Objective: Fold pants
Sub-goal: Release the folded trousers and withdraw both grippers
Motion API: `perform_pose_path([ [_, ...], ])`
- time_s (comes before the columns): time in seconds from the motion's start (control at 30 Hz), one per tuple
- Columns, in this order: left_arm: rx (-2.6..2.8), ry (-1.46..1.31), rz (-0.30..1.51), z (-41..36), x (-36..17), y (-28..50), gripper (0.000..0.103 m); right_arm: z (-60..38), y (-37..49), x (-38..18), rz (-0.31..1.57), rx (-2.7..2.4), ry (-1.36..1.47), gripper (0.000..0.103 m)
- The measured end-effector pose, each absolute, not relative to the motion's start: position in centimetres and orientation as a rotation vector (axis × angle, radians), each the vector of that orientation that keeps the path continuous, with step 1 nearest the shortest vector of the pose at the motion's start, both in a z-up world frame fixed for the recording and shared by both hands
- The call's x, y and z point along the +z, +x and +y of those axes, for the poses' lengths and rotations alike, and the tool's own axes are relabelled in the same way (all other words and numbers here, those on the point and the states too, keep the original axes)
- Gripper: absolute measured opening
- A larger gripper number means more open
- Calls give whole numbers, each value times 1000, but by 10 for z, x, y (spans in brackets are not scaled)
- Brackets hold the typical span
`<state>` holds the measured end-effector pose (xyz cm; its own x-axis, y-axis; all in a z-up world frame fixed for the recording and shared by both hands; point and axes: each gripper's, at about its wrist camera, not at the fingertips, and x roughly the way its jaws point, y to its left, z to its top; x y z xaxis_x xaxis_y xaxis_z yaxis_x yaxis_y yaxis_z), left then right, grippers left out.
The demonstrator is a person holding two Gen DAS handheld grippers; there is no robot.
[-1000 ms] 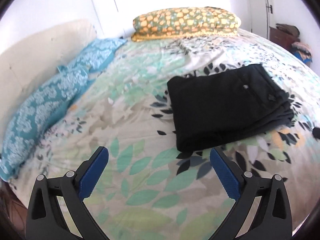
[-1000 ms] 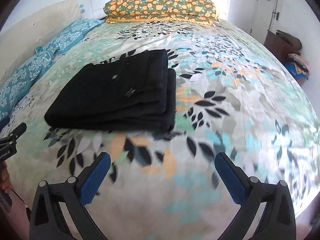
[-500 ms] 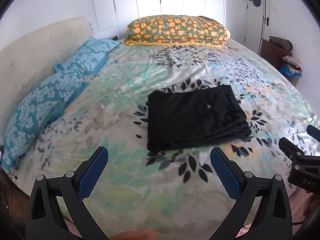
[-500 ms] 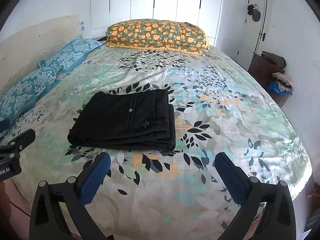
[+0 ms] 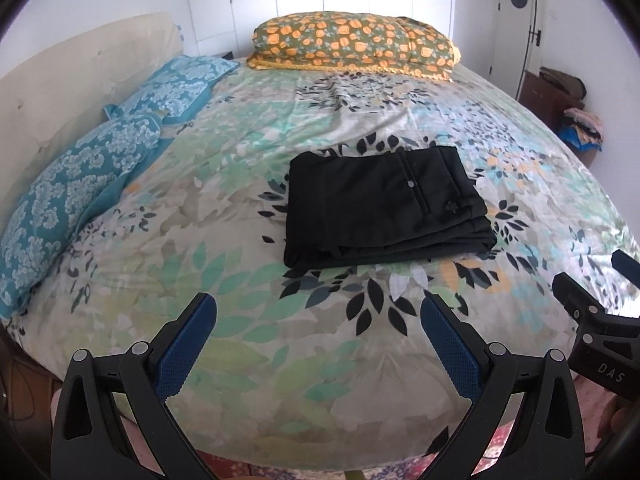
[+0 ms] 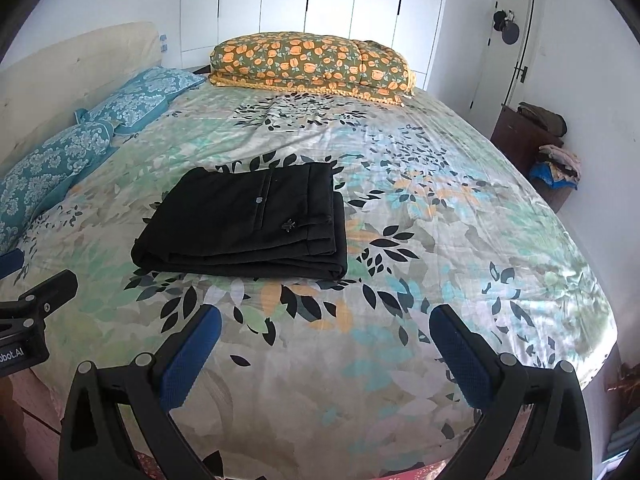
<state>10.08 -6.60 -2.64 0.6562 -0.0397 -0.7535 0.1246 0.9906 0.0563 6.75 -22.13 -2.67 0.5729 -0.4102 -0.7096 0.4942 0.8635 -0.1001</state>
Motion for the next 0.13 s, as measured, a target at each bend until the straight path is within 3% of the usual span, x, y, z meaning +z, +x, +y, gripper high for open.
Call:
perform_pose_path([
  [0.13, -69, 100, 831, -63, -26, 99, 102, -219, 68, -25, 793, -524, 116, 103],
])
